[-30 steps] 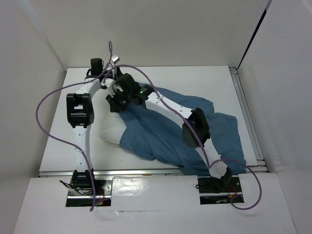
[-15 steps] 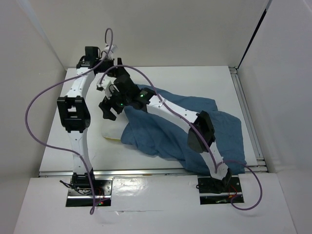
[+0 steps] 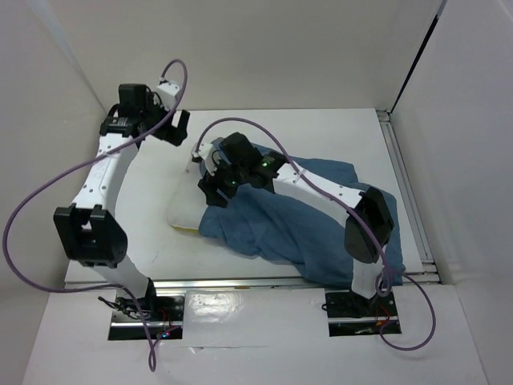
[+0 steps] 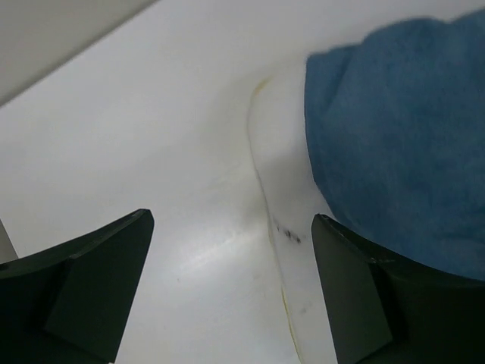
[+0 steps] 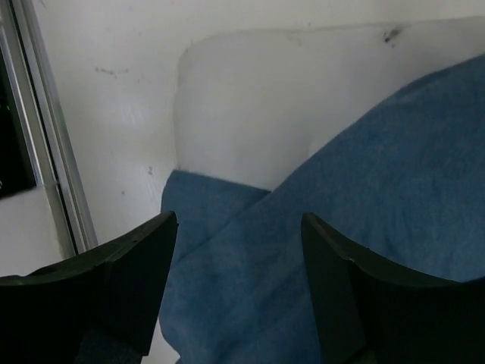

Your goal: Put the pillow into the pillowcase

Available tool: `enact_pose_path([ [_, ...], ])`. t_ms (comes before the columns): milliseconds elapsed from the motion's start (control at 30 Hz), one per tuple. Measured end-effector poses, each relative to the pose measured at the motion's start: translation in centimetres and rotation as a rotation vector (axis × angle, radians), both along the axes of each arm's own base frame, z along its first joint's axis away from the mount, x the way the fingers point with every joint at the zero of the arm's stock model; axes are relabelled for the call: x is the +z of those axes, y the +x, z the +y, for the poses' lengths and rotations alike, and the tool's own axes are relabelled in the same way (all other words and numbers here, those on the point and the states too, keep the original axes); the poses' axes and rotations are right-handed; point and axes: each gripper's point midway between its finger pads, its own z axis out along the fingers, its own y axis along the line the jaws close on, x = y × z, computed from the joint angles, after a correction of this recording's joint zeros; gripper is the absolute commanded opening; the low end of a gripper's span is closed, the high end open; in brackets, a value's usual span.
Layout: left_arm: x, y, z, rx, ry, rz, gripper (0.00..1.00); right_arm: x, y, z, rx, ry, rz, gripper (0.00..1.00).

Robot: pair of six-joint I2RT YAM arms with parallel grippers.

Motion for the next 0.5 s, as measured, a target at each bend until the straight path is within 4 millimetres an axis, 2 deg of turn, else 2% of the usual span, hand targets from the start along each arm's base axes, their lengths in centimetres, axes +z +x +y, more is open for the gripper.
enact_pose_path([
  [67, -1.3, -2.7, 0.2, 0.001, 0.041, 0.036, 1.00, -1.4, -0.4, -1.3, 0.016, -0.037, -0.002, 0.72],
  [200, -4.3, -8.1, 0.8, 0.014, 0.076, 0.124, 1.00, -4.2, -1.0, -3.0, 0.049, -0.107, -0.003, 0.64],
  [267, -5.3, -10.5, 1.1, 0.024, 0.080, 0.158, 1.00, -5.3, -1.3, -3.5, 0.068, -0.131, -0.007, 0.57],
  [400, -5.3, -13.9, 1.4, 0.035, 0.079, 0.154, 1.00, -6.6, -1.6, -4.5, 0.099, -0.178, -0.028, 0.39],
  [467, -4.6, -14.4, 1.6, 0.045, 0.081, 0.130, 1.00, -6.8, -1.7, -4.9, 0.110, -0.198, -0.037, 0.28],
  [500, -4.2, -14.5, 1.6, 0.049, 0.082, 0.118, 1.00, -7.0, -1.7, -5.1, 0.113, -0.212, -0.039, 0.26],
])
